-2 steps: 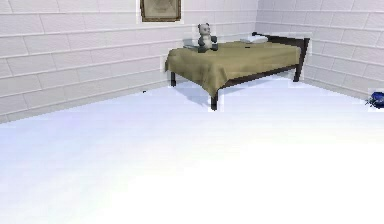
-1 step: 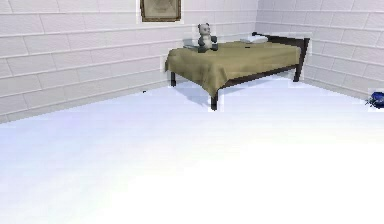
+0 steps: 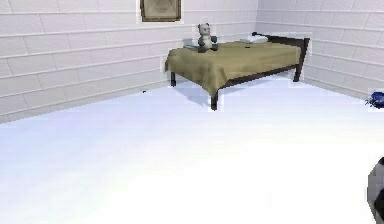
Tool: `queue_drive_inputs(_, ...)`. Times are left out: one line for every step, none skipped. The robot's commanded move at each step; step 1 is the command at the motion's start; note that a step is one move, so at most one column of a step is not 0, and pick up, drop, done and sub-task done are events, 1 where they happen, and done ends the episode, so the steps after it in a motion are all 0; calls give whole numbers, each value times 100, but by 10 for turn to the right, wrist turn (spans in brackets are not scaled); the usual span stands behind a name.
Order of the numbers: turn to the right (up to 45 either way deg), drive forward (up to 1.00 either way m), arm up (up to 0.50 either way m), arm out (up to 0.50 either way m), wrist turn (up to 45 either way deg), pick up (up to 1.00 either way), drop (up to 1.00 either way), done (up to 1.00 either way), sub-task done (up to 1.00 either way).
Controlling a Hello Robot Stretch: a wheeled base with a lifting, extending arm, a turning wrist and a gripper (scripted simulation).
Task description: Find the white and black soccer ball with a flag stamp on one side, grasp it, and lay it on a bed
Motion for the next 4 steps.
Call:
queue_drive_inputs(0,0,0,-42,0,0,0,0,0)
queue_drive_inputs(210,0,0,0,0,0,0,0,0)
queue_drive_inputs(0,40,0,0,0,0,0,0,0)
queue_drive_inputs(90,0,0,0,0,0,0,0,0)
